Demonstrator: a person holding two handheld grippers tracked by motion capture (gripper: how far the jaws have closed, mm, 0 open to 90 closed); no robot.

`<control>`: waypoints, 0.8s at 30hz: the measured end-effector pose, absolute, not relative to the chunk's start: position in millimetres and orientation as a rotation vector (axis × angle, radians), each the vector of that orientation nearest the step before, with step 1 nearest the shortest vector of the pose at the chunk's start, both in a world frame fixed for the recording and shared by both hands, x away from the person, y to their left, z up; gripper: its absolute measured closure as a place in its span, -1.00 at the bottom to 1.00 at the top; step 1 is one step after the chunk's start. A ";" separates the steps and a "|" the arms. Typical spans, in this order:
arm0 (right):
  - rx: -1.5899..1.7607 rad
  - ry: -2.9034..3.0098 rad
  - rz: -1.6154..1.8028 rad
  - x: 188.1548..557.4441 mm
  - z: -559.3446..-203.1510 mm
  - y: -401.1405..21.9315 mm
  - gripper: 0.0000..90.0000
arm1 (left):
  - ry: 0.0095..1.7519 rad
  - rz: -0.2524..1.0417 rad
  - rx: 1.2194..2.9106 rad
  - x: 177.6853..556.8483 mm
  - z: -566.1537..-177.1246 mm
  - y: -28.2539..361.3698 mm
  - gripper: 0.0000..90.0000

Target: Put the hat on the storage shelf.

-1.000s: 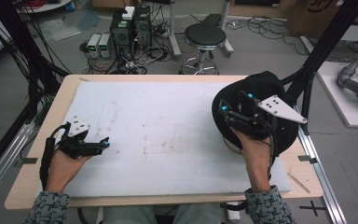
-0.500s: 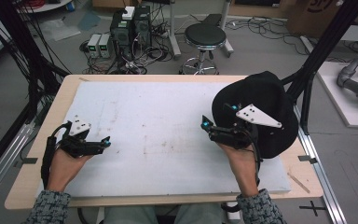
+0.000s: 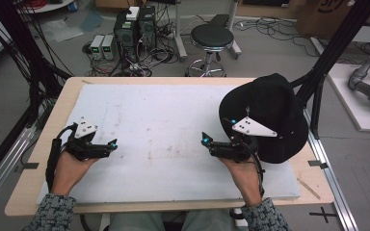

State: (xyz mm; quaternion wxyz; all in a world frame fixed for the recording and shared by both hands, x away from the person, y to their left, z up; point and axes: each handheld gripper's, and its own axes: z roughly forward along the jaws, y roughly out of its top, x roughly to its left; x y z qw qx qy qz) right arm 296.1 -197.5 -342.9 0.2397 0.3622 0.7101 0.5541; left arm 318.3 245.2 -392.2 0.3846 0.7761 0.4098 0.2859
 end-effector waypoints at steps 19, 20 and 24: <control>0.988 1.976 1.510 296.5 -347.2 -192.7 -0.73 | 1.044 0.732 1.977 318.1 -392.1 245.5 -0.66; 0.991 1.978 1.511 296.6 -347.3 -192.2 -0.73 | 1.044 0.732 1.977 318.1 -392.1 245.5 -0.66; 0.981 1.980 1.511 296.8 -347.5 -190.7 -0.73 | 1.048 0.732 1.975 317.4 -391.9 246.7 -0.66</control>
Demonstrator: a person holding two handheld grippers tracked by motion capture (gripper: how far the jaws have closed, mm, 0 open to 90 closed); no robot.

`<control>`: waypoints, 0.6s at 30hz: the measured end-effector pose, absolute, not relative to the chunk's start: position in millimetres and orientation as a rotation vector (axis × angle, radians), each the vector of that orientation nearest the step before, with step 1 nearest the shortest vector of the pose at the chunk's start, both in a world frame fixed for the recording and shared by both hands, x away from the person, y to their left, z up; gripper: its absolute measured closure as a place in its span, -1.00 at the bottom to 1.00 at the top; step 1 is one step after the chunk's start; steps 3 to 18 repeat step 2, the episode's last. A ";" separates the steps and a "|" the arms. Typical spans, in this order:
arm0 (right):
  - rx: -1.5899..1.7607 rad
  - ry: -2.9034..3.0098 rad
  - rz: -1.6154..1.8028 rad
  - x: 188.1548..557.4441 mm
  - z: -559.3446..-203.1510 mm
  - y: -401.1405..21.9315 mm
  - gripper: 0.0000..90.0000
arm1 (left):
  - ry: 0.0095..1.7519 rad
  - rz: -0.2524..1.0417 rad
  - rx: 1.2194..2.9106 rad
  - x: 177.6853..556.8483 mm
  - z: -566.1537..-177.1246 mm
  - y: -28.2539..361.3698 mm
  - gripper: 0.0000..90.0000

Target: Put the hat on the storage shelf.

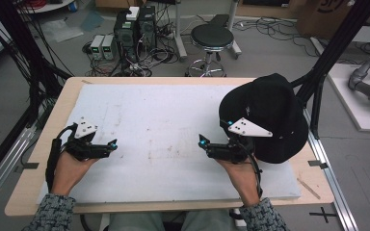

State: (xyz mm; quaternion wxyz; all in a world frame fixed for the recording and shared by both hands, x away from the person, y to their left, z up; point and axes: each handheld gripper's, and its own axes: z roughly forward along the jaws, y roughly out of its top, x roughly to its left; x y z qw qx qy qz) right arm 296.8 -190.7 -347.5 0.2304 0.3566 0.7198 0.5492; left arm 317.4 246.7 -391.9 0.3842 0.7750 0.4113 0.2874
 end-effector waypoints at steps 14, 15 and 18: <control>0.975 1.981 1.511 296.5 -346.9 -189.5 -0.73 | 1.048 0.734 1.974 317.2 -392.0 246.9 -0.66; 0.975 1.981 1.511 296.5 -346.9 -189.5 -0.73 | 1.048 0.734 1.974 317.2 -392.0 246.9 -0.66; 0.975 1.981 1.511 296.5 -346.9 -189.5 -0.73 | 1.048 0.734 1.974 317.2 -392.0 246.9 -0.66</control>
